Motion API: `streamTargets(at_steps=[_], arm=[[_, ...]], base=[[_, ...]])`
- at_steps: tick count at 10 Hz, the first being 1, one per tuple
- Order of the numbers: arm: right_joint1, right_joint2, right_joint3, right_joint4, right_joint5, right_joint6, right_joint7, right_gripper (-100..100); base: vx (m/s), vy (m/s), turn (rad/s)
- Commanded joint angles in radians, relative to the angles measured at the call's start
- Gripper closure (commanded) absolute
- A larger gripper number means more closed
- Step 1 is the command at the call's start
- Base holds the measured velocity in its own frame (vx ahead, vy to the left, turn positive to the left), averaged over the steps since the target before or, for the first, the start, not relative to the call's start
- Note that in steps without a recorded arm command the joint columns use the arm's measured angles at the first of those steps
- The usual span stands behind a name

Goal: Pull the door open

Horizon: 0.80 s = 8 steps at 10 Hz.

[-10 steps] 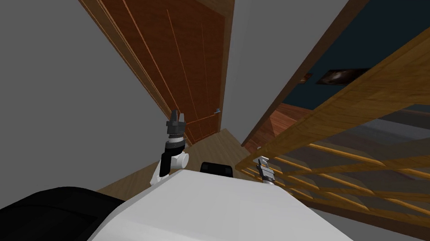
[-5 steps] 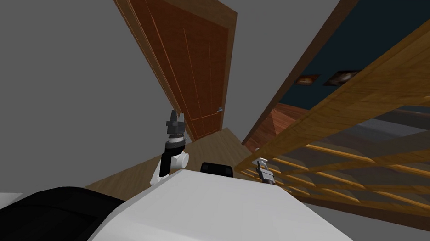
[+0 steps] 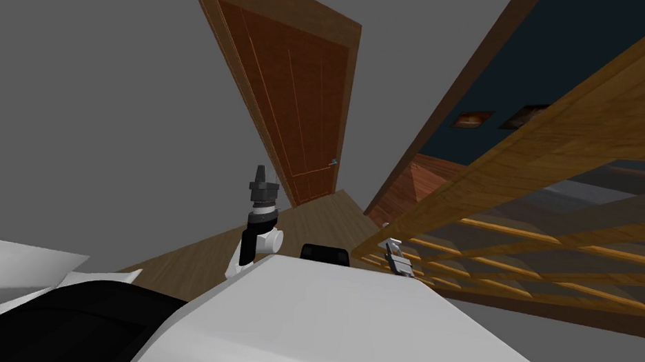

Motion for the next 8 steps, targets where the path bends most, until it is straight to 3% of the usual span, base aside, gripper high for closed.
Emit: streamTargets(at_steps=[1,8], arm=[[0.002,-0.006,0.011,0.007,0.008,-0.015,-0.012,100],[-0.005,-0.038,0.045,0.049,0.037,-0.073,-0.064,100]], base=[[-0.218,-0.033,0.117],[-0.203,-0.029,0.112]])
